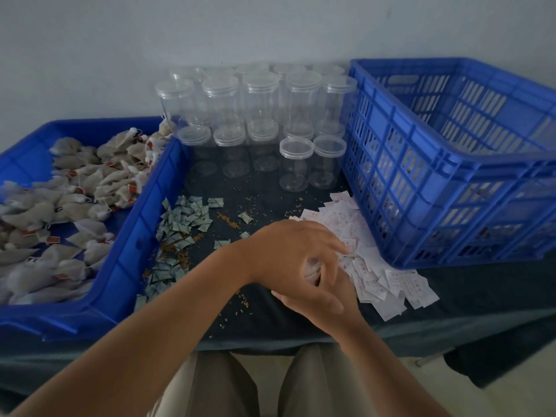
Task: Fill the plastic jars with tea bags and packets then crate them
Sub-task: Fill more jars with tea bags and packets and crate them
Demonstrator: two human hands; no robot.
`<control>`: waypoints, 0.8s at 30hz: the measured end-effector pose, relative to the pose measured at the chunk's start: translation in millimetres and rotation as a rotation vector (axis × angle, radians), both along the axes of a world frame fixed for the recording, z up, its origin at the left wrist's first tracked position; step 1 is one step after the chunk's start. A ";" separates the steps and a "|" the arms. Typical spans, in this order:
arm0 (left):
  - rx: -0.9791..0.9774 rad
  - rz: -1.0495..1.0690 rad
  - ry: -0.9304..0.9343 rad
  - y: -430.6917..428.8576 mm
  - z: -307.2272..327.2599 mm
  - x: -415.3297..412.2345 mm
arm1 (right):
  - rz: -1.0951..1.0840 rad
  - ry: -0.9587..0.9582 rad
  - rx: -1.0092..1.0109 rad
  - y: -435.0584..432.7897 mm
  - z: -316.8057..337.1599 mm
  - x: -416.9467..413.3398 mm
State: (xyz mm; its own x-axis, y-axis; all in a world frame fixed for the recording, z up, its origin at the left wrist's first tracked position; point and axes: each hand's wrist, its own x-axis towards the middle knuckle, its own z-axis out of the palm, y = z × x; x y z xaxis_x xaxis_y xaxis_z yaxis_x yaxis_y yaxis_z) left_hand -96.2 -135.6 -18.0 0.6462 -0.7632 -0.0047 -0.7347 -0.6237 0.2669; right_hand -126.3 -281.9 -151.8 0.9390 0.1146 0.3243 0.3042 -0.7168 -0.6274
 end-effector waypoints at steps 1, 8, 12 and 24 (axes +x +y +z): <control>0.001 0.017 0.046 -1.4 3.3 1.6 | 0.031 -0.022 0.024 0.1 1.9 -0.5; 0.221 0.657 -0.058 -36.1 4.4 -14.9 | 0.162 0.023 0.085 -0.3 0.6 -2.7; 0.233 0.686 0.075 -43.8 -2.4 -12.9 | 0.104 0.009 0.095 0.8 0.0 -5.8; 0.095 0.056 0.022 -11.2 13.8 -4.0 | 0.115 0.019 0.154 1.4 13.1 -6.4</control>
